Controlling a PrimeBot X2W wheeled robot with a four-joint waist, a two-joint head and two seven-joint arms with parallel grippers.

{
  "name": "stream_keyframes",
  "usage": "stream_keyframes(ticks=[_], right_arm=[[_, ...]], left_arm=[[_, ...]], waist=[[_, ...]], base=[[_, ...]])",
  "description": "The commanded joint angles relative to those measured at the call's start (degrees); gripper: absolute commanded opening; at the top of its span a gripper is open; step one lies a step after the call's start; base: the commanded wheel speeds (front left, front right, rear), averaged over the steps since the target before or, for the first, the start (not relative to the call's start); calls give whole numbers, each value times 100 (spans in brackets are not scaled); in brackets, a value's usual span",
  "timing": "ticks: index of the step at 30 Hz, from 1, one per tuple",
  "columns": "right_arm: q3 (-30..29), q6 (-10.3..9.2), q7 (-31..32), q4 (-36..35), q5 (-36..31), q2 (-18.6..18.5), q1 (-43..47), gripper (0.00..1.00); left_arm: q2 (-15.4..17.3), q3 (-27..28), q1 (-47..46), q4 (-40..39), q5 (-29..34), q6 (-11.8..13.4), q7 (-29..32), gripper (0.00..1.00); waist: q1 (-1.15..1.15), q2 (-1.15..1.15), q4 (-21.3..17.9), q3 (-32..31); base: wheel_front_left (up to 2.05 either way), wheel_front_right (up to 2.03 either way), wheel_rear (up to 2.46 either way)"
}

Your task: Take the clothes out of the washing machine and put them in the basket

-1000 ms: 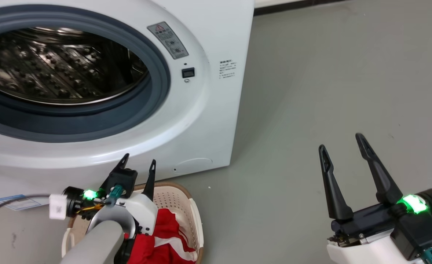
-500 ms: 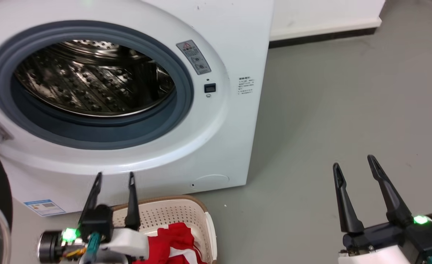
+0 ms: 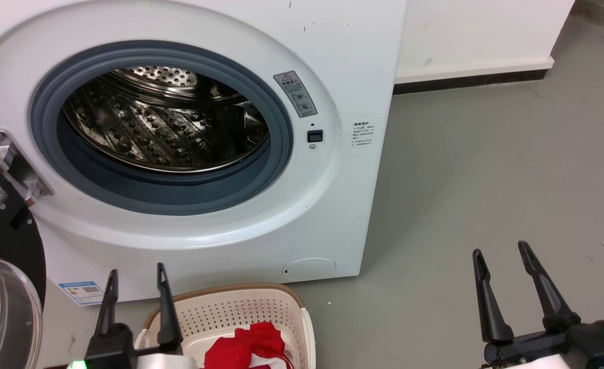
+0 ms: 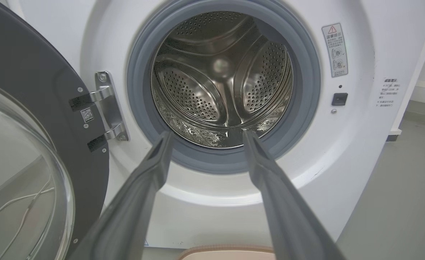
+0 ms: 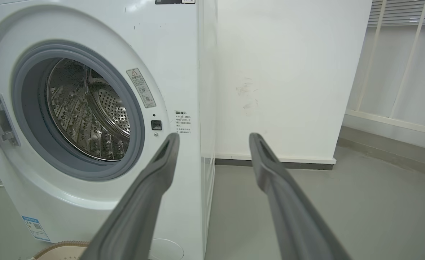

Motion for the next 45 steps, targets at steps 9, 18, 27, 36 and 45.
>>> stream_keyframes(ticks=[9,18,27,36,45], right_arm=[[22,-2,-11,113,107,3,145,100],[5,-2,-11,227,205,3,207,100],[4,-2,-11,265,223,3,202,100],[23,0,10,433,247,1,149,0],[9,0,182,641,1387,-79,-29,0]], left_arm=[[-339,504,301,169,182,-514,-14,100],[-455,662,368,276,295,-771,-14,100],[-488,731,345,321,338,-851,-14,100],[-482,702,331,503,293,-855,30,0],[-423,699,168,596,-839,-1015,220,0]], waist=[[1,0,52,-63],[1,0,69,-96],[1,0,63,-110],[1,0,56,-117],[1,0,98,-119]], base=[[0,0,0],[0,0,0],[0,0,0],[0,0,0],[0,0,0]])
